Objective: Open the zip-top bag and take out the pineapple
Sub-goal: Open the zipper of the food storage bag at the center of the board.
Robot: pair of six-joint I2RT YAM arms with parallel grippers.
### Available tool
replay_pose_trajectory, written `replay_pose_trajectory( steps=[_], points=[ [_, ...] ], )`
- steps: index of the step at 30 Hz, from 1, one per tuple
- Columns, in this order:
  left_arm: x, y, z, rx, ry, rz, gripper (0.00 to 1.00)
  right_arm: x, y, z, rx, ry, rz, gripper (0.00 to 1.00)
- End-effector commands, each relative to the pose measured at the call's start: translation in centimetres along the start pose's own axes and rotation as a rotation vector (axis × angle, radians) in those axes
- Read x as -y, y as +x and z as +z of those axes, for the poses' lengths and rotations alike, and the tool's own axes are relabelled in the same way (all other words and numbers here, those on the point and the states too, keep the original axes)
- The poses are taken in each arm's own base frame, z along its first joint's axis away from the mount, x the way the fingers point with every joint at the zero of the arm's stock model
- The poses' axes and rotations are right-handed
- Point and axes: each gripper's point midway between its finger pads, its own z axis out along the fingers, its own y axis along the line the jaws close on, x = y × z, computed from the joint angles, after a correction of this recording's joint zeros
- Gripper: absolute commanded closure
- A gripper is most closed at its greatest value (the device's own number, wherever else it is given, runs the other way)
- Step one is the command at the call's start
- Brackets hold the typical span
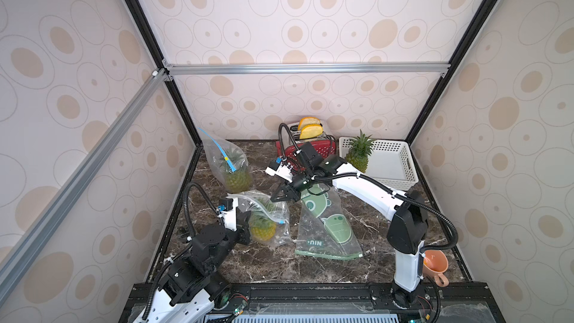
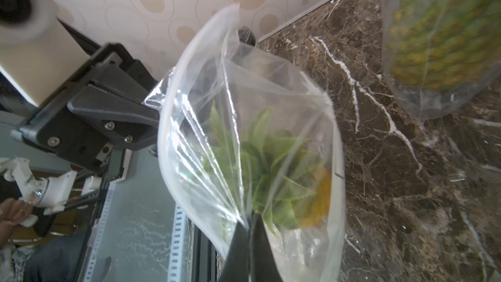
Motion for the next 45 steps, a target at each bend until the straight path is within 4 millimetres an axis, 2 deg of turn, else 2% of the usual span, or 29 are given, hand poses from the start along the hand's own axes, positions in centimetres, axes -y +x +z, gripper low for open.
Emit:
replay_pose_trajectory(
  steps=[1,7,13,15,19,21,25,29,33,38,45],
  points=[
    [-1.3,-0.8,-1.3,0.03,-0.057,-0.002,1.0,1.8,-0.9,-2.2,0.077,0.032,0.072,1.0],
    [-1.9,-0.6,-1.8,0.045,-0.078,-0.02,1.0,3.5,-1.5,-3.7,0.131,0.005,0.149,1.0],
    [-1.8,-0.8,-2.0,0.061,-0.07,-0.026,1.0,3.4,-1.9,-3.7,0.13,-0.029,0.147,1.0],
    [-1.6,-0.9,-1.9,0.066,-0.058,-0.029,1.0,3.2,-2.1,-4.1,0.126,-0.009,0.135,0.91],
    [-1.1,-1.3,-1.8,0.086,-0.033,-0.036,1.0,1.2,-2.1,-5.7,0.052,0.127,0.049,0.73],
    [-1.0,-1.5,-1.7,0.096,-0.024,-0.042,1.0,-0.1,-1.9,-6.4,-0.024,0.238,-0.007,0.69],
    [-0.9,-1.7,-1.7,0.108,-0.018,-0.048,1.0,-2.8,-2.7,-7.4,-0.107,0.383,-0.079,0.68],
    [-1.0,-1.7,-2.0,0.125,-0.013,-0.057,1.0,-5.2,-4.3,-6.5,-0.12,0.4,-0.118,0.68],
    [-1.2,-1.5,-2.2,0.138,-0.011,-0.068,1.0,-6.8,-5.2,-3.8,-0.123,0.347,-0.131,0.68],
    [-0.9,-1.0,-1.9,0.138,0.009,-0.083,1.0,-6.0,-4.9,-0.8,-0.156,0.322,-0.085,0.65],
    [-0.4,-0.8,-1.3,0.145,0.036,-0.1,1.0,-5.1,-4.1,2.1,-0.18,0.276,-0.015,0.65]
  ],
)
